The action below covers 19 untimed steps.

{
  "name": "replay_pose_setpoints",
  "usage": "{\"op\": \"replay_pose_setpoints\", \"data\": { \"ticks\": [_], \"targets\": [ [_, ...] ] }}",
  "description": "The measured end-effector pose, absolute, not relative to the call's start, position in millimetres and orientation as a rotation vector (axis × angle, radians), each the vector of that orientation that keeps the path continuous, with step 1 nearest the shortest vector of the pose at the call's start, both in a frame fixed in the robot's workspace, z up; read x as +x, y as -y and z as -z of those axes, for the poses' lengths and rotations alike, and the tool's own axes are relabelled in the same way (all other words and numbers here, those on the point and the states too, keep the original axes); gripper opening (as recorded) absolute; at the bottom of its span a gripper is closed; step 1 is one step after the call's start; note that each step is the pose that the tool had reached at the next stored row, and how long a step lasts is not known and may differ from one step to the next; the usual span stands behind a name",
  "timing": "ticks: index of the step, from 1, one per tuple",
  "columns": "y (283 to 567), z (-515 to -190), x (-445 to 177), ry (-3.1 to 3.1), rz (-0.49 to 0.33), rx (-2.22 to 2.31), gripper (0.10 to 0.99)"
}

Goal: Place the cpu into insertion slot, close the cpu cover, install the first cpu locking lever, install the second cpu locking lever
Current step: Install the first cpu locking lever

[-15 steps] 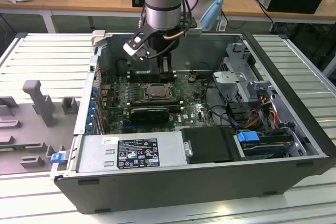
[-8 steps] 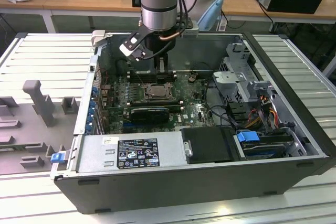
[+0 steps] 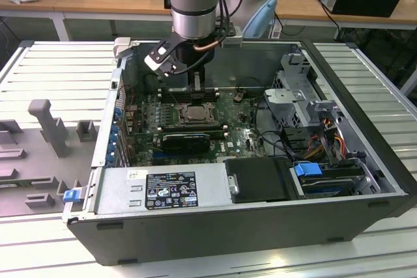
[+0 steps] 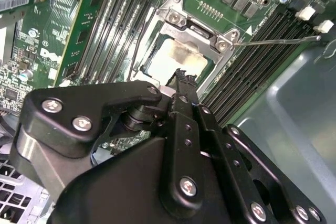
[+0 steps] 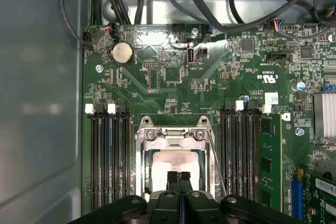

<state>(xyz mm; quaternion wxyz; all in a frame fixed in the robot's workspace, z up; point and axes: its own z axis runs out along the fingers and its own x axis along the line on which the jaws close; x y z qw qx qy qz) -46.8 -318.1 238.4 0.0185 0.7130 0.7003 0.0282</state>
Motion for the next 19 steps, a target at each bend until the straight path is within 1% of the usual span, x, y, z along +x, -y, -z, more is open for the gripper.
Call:
{"op": "replay_pose_setpoints", "data": {
  "ticks": [5, 11, 19],
  "targets": [
    [318, -240, -48, -2.175, -0.087, 2.214, 0.106],
    [318, -256, -48, -2.175, -0.088, 2.214, 0.106],
    [318, -257, -48, -2.175, -0.087, 2.214, 0.106]
  ]
}}
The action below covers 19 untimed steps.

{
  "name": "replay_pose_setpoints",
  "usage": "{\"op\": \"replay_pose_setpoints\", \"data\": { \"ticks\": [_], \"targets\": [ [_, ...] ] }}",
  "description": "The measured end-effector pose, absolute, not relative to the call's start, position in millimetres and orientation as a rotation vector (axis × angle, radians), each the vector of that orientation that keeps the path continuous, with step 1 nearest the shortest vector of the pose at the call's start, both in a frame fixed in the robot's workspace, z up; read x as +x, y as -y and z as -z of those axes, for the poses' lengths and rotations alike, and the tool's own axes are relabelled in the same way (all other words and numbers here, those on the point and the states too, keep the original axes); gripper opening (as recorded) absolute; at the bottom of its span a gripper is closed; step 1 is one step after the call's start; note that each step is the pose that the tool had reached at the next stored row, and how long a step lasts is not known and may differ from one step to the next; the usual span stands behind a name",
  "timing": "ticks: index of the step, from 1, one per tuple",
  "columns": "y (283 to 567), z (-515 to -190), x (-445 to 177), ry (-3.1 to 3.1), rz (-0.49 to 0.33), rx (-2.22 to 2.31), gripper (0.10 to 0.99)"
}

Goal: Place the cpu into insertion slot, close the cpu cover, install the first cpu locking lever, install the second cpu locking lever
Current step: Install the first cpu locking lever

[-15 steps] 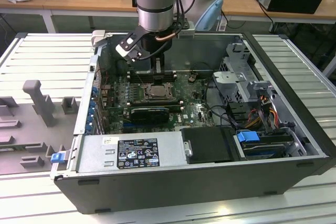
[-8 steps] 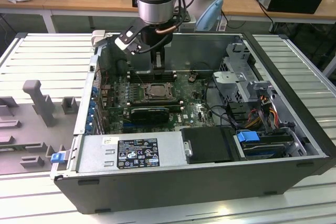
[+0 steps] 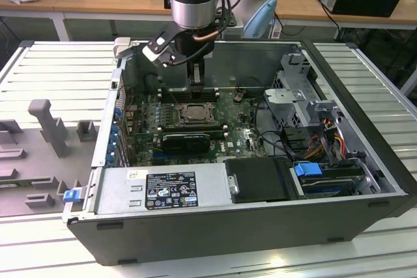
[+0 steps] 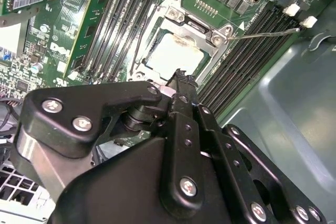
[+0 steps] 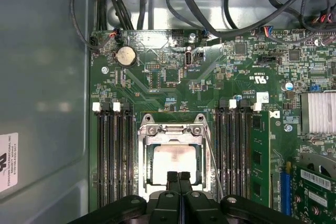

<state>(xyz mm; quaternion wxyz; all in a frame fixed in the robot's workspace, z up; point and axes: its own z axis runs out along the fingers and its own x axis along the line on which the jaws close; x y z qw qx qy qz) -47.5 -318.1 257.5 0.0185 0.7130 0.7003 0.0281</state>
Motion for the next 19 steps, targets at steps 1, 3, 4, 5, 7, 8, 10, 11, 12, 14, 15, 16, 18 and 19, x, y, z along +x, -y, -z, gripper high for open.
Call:
{"op": "replay_pose_setpoints", "data": {
  "ticks": [1, 3, 4, 5, 7, 8, 10, 11, 12, 14, 15, 16, 18, 19],
  "targets": [
    [318, -258, -48, -2.175, -0.087, 2.214, 0.106],
    [318, -259, -48, -2.175, -0.087, 2.214, 0.106],
    [318, -259, -48, -2.175, -0.087, 2.214, 0.106],
    [318, -259, -48, -2.175, -0.087, 2.214, 0.106],
    [318, -261, -48, -2.175, -0.087, 2.214, 0.106],
    [318, -262, -48, -2.175, -0.088, 2.214, 0.106],
    [318, -262, -48, -2.175, -0.087, 2.214, 0.106],
    [318, -263, -48, -2.175, -0.087, 2.214, 0.106],
    [318, -263, -48, -2.175, -0.087, 2.214, 0.106],
    [318, -266, -48, -2.175, -0.088, 2.214, 0.106],
    [318, -266, -48, -2.175, -0.087, 2.214, 0.106],
    [318, -267, -48, -2.175, -0.087, 2.214, 0.106],
    [318, -270, -48, -2.175, -0.087, 2.214, 0.106],
    [318, -270, -48, -2.175, -0.087, 2.214, 0.106]
  ]
}}
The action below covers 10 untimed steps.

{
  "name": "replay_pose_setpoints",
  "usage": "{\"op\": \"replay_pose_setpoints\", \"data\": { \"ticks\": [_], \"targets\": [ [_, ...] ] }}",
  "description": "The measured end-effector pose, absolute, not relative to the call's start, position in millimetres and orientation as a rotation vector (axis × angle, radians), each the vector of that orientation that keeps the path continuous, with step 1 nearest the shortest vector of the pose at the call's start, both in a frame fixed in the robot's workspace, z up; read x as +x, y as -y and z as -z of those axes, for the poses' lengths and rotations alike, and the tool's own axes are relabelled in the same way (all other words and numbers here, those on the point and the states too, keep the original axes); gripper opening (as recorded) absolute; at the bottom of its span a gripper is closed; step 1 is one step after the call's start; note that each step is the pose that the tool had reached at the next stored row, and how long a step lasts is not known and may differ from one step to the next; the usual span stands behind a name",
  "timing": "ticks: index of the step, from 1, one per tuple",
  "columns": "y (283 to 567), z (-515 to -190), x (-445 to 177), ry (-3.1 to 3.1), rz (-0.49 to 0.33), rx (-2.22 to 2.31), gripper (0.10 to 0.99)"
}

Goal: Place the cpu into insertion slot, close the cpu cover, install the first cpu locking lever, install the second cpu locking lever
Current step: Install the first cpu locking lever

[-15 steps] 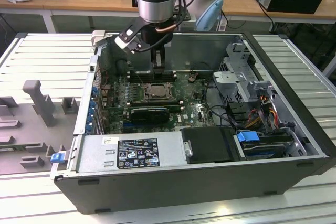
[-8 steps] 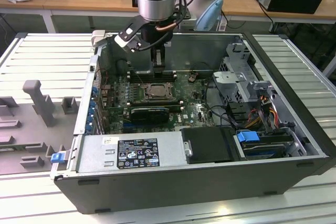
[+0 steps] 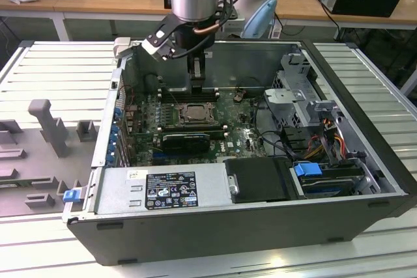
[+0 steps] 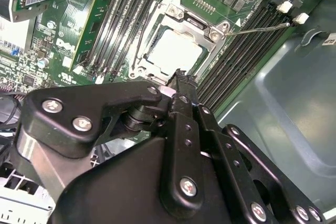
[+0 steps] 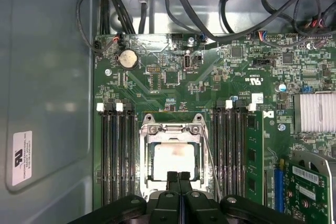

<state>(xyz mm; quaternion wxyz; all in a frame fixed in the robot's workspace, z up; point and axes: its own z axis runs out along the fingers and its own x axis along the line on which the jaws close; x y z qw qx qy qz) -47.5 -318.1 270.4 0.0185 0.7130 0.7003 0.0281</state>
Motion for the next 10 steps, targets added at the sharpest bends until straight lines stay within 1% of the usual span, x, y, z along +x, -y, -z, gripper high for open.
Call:
{"op": "replay_pose_setpoints", "data": {
  "ticks": [10],
  "targets": [
    [318.1, -276.1, -47.5, -2.175, -0.087, 2.214, 0.106]
  ]
}}
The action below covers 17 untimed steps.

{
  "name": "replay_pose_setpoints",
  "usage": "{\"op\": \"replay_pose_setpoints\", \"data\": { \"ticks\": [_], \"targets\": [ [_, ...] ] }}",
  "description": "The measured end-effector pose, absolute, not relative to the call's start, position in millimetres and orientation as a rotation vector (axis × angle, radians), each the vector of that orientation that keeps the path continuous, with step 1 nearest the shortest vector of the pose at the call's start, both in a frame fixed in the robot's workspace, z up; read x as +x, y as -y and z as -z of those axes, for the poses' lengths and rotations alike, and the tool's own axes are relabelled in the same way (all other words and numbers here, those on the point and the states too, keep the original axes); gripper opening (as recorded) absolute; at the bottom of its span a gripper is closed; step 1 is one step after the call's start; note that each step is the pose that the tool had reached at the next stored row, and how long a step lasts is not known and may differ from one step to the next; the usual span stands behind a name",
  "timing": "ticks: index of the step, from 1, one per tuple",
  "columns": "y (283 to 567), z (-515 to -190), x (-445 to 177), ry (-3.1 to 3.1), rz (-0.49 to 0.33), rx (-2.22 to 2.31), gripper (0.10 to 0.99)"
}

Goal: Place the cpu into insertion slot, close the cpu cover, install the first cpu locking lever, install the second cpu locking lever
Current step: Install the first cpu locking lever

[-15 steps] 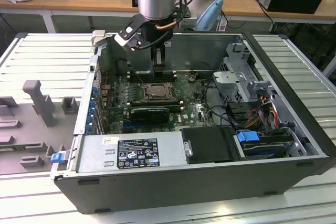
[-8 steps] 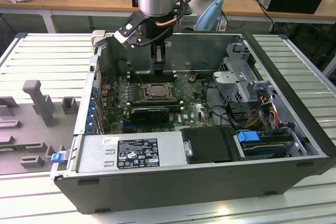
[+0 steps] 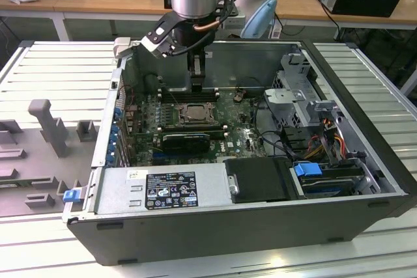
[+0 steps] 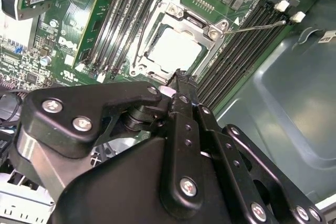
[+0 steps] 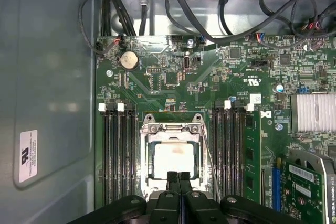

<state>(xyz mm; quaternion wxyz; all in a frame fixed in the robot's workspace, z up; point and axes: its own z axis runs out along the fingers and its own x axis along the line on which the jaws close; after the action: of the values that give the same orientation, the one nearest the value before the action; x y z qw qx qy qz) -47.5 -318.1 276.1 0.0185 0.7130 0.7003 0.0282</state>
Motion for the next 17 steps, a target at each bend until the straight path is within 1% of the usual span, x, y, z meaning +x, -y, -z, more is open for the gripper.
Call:
{"op": "replay_pose_setpoints", "data": {
  "ticks": [9, 17],
  "targets": [
    [318, -283, -48, -2.175, -0.088, 2.214, 0.106],
    [318, -297, -48, -2.175, -0.087, 2.214, 0.106]
  ]
}}
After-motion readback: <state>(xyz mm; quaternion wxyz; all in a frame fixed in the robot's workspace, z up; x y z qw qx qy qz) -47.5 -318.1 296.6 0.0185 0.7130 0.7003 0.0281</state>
